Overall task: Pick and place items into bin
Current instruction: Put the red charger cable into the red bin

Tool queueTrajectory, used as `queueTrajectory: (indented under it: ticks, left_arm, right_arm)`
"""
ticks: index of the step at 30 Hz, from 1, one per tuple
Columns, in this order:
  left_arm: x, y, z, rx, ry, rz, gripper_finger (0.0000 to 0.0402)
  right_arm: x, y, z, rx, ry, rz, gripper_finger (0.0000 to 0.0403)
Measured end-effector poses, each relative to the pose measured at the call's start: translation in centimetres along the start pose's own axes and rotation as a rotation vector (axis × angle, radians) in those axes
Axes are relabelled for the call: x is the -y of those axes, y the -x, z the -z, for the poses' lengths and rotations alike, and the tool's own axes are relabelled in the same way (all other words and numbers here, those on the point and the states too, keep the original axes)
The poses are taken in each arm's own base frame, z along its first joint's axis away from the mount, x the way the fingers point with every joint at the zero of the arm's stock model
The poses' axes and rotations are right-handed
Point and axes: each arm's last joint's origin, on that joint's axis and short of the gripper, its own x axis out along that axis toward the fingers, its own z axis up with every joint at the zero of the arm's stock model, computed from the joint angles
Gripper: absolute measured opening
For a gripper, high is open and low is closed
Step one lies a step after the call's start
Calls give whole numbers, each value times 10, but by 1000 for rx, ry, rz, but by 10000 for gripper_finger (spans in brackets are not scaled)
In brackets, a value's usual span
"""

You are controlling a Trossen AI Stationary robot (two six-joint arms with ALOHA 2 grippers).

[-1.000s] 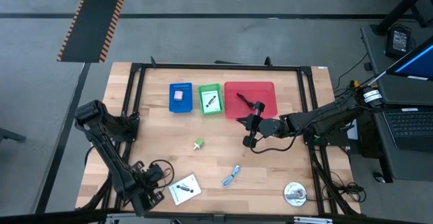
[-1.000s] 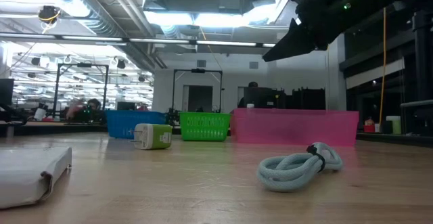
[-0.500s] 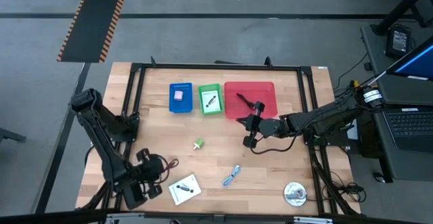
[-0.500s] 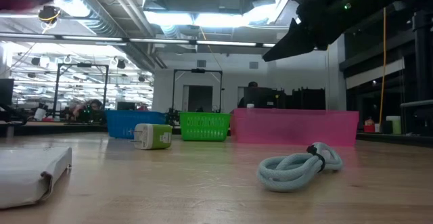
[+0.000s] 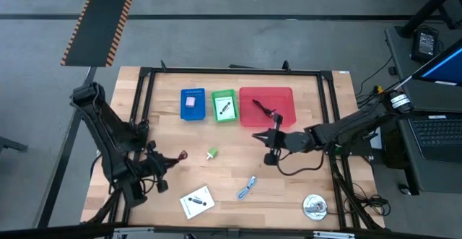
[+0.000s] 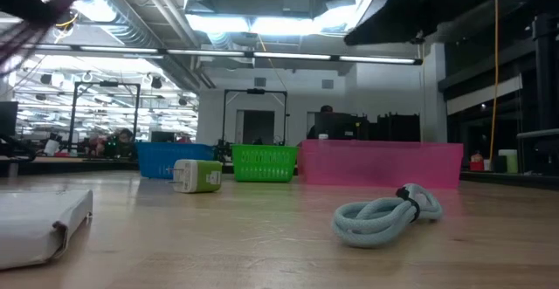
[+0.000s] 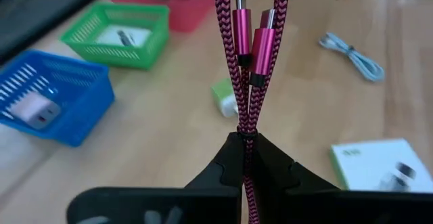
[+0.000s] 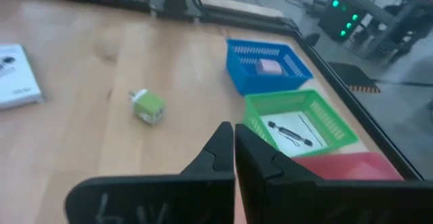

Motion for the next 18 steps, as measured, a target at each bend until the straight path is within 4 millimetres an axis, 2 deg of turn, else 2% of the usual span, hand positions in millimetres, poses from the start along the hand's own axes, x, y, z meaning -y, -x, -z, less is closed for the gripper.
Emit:
queueTrajectory:
  ticks: [8,13,18]
  left_arm:
    - [-17,-9,10,169,-45,6,4]
    - [-14,-14,0,183,-71,6,4]
    - [-8,-25,-20,169,-156,39,4]
  right_arm:
    - [-3,2,-2,21,-6,-14,0]
    - [-3,2,-3,28,-9,-11,0]
    - [-3,2,-4,41,-16,-10,0]
